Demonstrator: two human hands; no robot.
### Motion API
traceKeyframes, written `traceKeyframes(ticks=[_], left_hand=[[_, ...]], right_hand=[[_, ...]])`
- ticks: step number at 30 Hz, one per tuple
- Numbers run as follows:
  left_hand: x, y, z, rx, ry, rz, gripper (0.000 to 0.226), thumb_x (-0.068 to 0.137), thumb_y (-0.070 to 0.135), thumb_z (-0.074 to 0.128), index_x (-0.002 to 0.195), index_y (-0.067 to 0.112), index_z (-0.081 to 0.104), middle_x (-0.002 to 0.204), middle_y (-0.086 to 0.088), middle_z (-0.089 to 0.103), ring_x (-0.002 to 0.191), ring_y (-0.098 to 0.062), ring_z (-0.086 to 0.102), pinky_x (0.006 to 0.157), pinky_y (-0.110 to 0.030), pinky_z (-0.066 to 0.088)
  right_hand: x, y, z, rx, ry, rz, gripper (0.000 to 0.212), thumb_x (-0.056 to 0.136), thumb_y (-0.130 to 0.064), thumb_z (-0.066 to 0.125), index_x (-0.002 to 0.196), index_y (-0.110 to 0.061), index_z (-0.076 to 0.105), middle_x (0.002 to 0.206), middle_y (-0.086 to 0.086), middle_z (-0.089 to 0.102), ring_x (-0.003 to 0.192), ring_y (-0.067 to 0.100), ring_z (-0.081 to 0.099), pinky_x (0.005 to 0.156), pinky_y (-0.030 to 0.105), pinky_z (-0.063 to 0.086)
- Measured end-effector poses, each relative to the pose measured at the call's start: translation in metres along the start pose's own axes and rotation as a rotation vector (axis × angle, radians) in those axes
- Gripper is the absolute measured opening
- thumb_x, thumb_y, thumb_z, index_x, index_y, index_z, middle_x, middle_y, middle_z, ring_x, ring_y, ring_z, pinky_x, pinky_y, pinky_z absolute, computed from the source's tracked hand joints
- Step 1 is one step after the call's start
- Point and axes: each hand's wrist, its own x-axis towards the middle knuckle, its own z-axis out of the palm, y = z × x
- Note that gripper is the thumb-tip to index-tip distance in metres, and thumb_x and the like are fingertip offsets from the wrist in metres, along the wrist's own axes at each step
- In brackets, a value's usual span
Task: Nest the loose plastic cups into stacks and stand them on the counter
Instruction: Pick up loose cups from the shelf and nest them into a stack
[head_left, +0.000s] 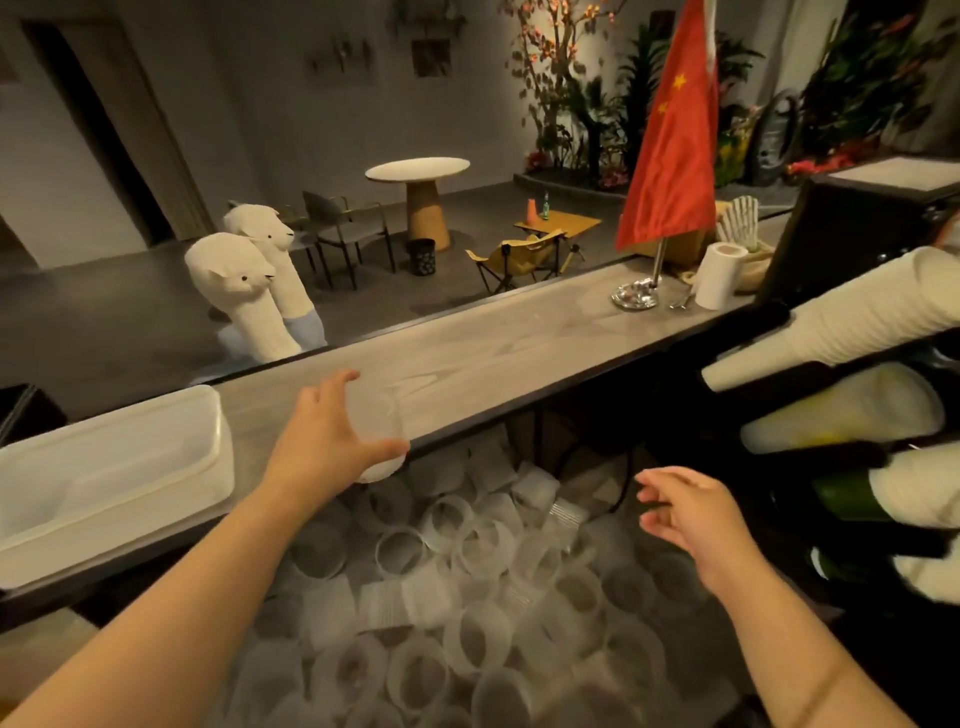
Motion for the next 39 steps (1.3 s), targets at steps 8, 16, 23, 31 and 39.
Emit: traceKeyframes(ticks=[8,16,23,31,39], left_hand=[[-0.068,0.015,0.047,-0.260,-0.153,0.084,0.114,0.049,0.073,0.078,0.144,0.039,0.026,0.129,0.003,0.051,0.114,-0.017,0.052,0.091,-0.031,0.048],[-0.093,0.010,0.102,-0.299,-0.133,-0.084,0.130,0.058,0.056,0.087,0.155,0.031,0.004,0.143,-0.008,0.050,0.127,-0.026,0.052,0.098,-0.034,0.046],[-0.088,0.014,0.110,-0.217,-0.105,-0.105,0.128,0.059,0.050,0.089,0.155,0.032,0.006,0.136,0.008,0.049,0.123,-0.018,0.053,0.095,-0.030,0.044],[-0.090,0.019,0.120,-0.154,-0.219,-0.089,0.116,0.064,0.051,0.084,0.151,0.044,0.007,0.140,0.012,0.046,0.116,-0.011,0.054,0.095,-0.028,0.048],[-0.104,0.043,0.151,-0.204,-0.354,-0.010,0.118,0.064,0.046,0.086,0.147,0.054,0.004,0.132,0.022,0.041,0.113,-0.003,0.054,0.099,-0.026,0.047]], right_hand=[[0.021,0.076,-0.052,-0.446,0.226,0.011,0.008,0.089,-0.021,0.066,0.097,-0.020,0.066,0.085,0.002,0.068,0.073,0.025,0.068,0.071,0.040,0.057],[0.091,0.176,-0.082,-0.722,0.250,0.270,0.056,0.085,-0.046,0.060,0.132,-0.016,0.053,0.107,0.013,0.069,0.091,0.034,0.068,0.079,0.044,0.059],[0.119,0.183,-0.066,-0.693,0.254,0.458,0.023,0.094,-0.016,0.059,0.103,0.005,0.062,0.084,0.021,0.063,0.074,0.034,0.065,0.073,0.047,0.061],[0.119,0.184,-0.101,-0.790,0.341,0.262,0.028,0.097,-0.019,0.052,0.112,0.001,0.064,0.112,0.027,0.062,0.102,0.043,0.059,0.093,0.046,0.046],[0.049,0.044,-0.013,-0.108,-0.471,-0.033,0.023,0.094,-0.002,0.057,0.108,-0.016,0.069,0.078,0.003,0.071,0.057,0.013,0.056,0.046,0.022,0.042]])
